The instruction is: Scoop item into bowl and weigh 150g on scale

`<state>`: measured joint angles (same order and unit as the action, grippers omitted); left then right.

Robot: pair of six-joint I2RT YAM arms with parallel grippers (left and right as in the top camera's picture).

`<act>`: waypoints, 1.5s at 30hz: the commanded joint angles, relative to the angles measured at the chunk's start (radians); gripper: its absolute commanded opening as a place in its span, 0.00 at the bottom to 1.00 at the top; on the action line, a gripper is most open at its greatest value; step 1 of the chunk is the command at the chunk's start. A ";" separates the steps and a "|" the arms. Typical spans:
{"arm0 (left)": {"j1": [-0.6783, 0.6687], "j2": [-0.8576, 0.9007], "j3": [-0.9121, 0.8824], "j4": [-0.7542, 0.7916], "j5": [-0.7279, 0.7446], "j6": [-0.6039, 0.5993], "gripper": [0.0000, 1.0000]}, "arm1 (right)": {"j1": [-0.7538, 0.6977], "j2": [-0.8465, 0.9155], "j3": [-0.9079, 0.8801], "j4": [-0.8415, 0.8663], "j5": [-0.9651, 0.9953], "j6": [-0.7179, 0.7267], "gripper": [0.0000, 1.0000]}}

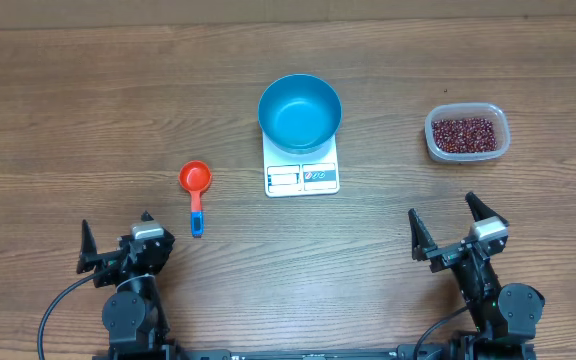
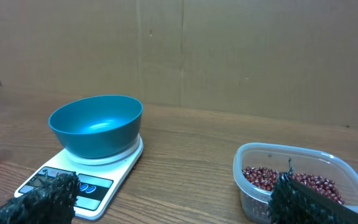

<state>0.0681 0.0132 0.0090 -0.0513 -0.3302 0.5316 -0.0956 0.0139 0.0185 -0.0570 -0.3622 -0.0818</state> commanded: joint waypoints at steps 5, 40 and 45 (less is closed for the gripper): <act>0.005 -0.008 -0.004 0.003 -0.017 0.015 1.00 | 0.006 -0.011 -0.011 0.002 0.002 0.006 1.00; 0.005 -0.008 0.074 -0.089 0.075 -0.200 1.00 | 0.006 -0.011 -0.011 0.002 0.002 0.006 1.00; 0.005 -0.008 0.127 -0.193 0.077 -0.200 1.00 | 0.006 -0.011 -0.011 0.002 0.002 0.006 1.00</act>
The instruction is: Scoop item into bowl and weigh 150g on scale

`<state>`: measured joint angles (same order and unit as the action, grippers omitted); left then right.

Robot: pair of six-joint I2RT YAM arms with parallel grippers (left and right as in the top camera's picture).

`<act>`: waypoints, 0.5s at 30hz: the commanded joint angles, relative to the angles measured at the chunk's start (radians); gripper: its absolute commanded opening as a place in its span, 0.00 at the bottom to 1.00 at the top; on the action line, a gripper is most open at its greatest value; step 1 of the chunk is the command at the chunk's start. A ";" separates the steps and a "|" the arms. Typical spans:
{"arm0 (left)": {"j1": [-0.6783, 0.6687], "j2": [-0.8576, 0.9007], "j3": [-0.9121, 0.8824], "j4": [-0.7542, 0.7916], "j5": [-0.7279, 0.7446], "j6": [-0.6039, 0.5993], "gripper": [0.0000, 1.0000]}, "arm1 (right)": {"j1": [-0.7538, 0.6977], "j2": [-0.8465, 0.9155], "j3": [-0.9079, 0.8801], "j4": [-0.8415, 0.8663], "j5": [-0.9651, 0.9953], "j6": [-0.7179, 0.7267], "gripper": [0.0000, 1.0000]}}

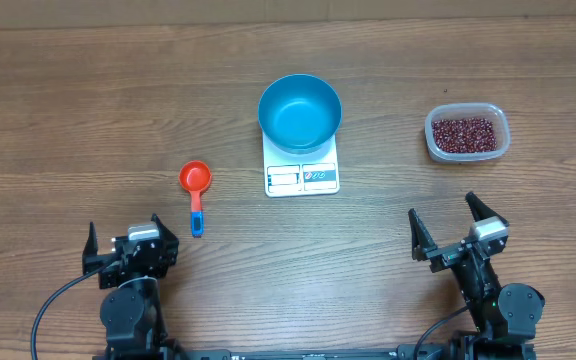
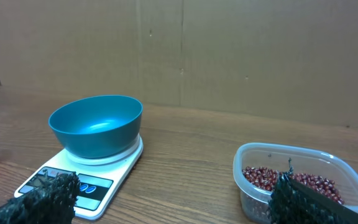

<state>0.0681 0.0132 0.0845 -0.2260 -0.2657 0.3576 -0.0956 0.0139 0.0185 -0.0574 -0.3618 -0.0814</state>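
Observation:
A blue bowl (image 1: pixel 300 112) stands on a white scale (image 1: pixel 302 176) at the table's middle; the right wrist view shows the bowl (image 2: pixel 96 124) empty on the scale (image 2: pixel 82 177). A clear tub of red beans (image 1: pixel 466 132) sits at the right, also seen close by (image 2: pixel 300 182). An orange scoop with a blue handle (image 1: pixel 196 188) lies left of the scale. My left gripper (image 1: pixel 123 238) is open near the front edge, just left of the scoop's handle. My right gripper (image 1: pixel 451 223) is open at the front right, nothing between its fingers (image 2: pixel 42 198).
The wooden table (image 1: pixel 88 100) runs back to a cardboard wall (image 2: pixel 229 56). A sliver of the orange scoop shows at the left edge of the right wrist view. Black cables trail from both arm bases at the front edge.
My left gripper has shifted slightly toward the right and front, closer to the scoop's handle. The right arm, bowl, scale, tub and scoop have not moved.

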 commanded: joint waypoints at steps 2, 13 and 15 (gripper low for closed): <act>0.005 -0.008 0.072 -0.047 0.012 -0.039 1.00 | 0.006 -0.011 -0.011 0.002 0.001 0.006 1.00; 0.005 0.017 0.135 -0.115 0.024 -0.146 1.00 | 0.006 -0.011 -0.011 0.003 0.001 0.006 1.00; 0.005 0.045 0.147 -0.116 0.031 -0.149 1.00 | 0.006 -0.011 -0.011 0.003 0.001 0.006 1.00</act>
<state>0.0681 0.0261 0.1894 -0.3382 -0.2592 0.2401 -0.0956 0.0139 0.0185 -0.0570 -0.3618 -0.0818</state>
